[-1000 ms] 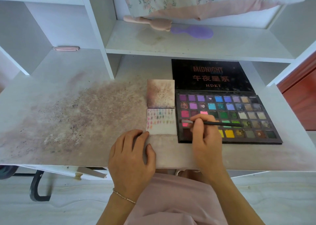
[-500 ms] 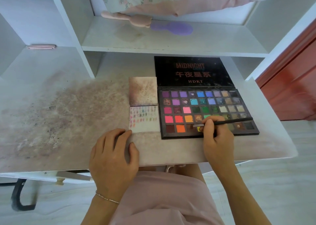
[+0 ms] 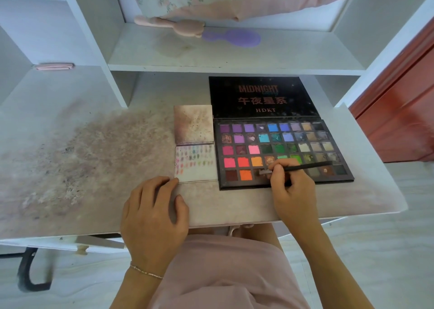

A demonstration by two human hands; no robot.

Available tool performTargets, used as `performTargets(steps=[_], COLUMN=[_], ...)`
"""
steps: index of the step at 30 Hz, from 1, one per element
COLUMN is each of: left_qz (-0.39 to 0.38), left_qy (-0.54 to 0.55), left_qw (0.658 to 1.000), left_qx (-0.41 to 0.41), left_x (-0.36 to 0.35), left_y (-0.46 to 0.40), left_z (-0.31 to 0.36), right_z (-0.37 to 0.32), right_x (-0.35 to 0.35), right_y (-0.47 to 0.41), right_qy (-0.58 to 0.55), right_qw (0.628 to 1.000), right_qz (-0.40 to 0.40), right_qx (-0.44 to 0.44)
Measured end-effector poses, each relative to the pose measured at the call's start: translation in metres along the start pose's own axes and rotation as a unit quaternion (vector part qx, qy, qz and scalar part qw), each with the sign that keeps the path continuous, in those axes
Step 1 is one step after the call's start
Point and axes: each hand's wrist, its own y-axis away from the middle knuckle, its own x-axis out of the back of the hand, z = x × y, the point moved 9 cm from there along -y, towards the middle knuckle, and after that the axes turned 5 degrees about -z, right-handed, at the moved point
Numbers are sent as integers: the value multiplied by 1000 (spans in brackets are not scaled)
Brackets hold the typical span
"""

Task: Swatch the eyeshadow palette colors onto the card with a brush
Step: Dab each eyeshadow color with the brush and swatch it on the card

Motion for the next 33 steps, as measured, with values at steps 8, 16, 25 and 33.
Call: performTargets(steps=[8,16,25,33], left_qz=[-9,-13,-25,-34], left_qy=[2,9,17,23], left_qw=[1000,1000,999,999], left_qx=[2,10,14,18], left_x=[0,1,1,0], left_y=[-1,-2,-4,-3], left_z=[1,-1,0,-1], right_z=[-1,-29,-59,-56], right_x=[5,-38,-91,-98], right_y=[1,0,-7,-7], right_qy=[-25,-80,-67,-49], right_qw=[999,996,990,989], right_qz=[42,-25,-117,-134], right_qx=[-10,22,44,28])
